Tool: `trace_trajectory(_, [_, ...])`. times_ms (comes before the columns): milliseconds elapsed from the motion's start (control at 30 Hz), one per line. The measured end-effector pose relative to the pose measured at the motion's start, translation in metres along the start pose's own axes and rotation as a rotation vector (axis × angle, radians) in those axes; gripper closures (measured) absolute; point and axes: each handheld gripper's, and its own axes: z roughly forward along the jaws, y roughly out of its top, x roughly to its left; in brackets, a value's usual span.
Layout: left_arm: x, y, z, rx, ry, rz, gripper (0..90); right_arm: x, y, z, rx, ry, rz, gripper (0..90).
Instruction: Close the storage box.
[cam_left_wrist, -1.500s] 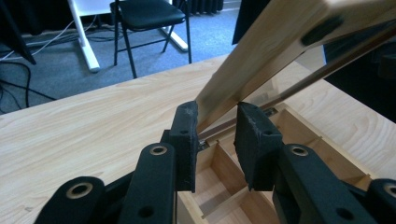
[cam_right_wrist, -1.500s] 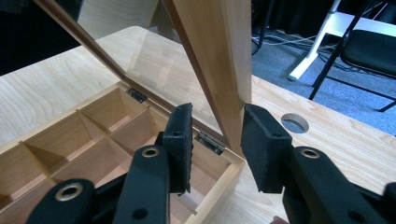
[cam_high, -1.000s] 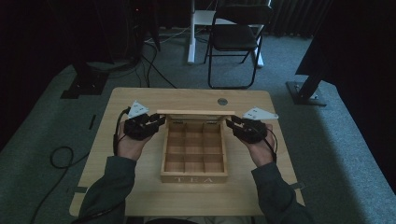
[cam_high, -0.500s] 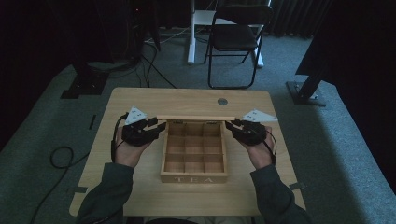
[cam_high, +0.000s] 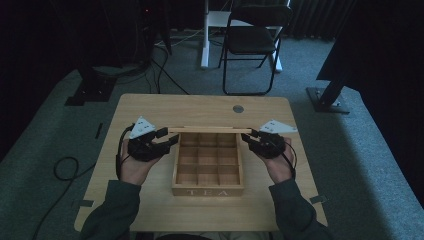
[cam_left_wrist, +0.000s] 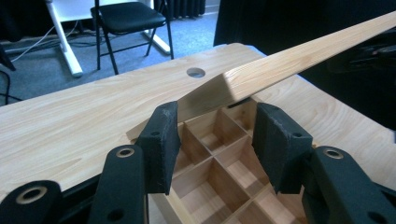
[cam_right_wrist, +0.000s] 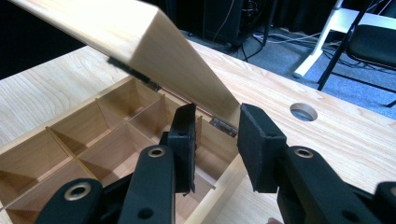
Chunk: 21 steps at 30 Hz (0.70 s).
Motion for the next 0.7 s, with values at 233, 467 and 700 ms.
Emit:
trace_trajectory(233, [-0.004,0.001,-0.006,-0.005,0.005,0.004,50.9,0.001,-0.003,-0.001,0.004,0.005,-0.003,66.1])
trace_trajectory(467, [-0.007,-0.002,-0.008,0.006,0.003,0.009,53.8,0.004,-0.006,-0.002,0.007,-0.001,0.002,64.8])
trace_trajectory(700, [-0.010,-0.005,-0.008,0.013,0.007,0.013,55.2,0.010,-0.007,-0.009,0.017,0.031,0.027,57.4])
